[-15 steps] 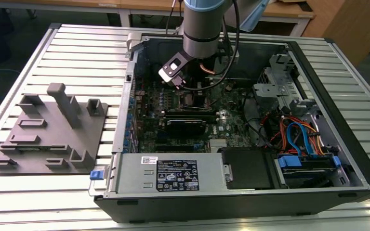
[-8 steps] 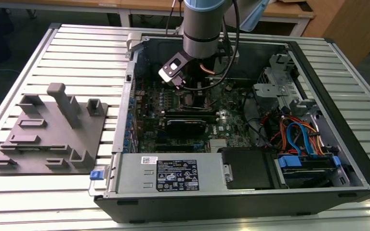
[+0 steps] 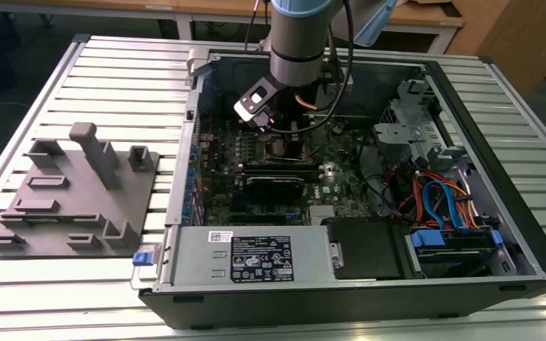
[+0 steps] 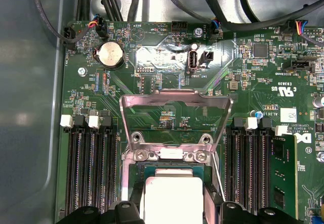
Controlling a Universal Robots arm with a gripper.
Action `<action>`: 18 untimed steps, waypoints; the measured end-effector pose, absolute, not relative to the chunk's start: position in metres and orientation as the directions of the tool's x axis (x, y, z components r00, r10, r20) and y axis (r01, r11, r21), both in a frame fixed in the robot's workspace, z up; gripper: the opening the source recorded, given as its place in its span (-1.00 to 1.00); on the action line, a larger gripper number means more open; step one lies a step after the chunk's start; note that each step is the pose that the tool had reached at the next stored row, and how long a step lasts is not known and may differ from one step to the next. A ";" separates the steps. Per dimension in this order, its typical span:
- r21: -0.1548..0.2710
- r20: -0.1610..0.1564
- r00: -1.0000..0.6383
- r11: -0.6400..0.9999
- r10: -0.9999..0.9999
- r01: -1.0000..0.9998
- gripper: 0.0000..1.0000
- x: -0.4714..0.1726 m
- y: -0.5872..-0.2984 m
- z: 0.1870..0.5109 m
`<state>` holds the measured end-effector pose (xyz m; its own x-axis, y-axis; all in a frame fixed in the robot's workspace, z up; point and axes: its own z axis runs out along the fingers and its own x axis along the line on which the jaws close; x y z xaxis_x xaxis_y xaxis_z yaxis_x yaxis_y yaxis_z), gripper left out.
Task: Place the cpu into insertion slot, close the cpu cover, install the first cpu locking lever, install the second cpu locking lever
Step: 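Place the cpu into insertion slot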
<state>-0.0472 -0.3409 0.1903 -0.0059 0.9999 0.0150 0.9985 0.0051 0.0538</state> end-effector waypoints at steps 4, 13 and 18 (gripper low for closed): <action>0.054 0.015 -0.006 0.005 1.000 0.999 0.08 -0.047 -0.341 0.190; 0.054 0.016 -0.006 0.005 1.000 0.999 0.21 -0.047 -0.341 0.190; 0.054 0.016 -0.006 0.005 1.000 0.999 0.34 -0.047 -0.341 0.190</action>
<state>-0.0473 -0.3409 0.1904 -0.0056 0.9999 0.0162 0.9985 0.0047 0.0538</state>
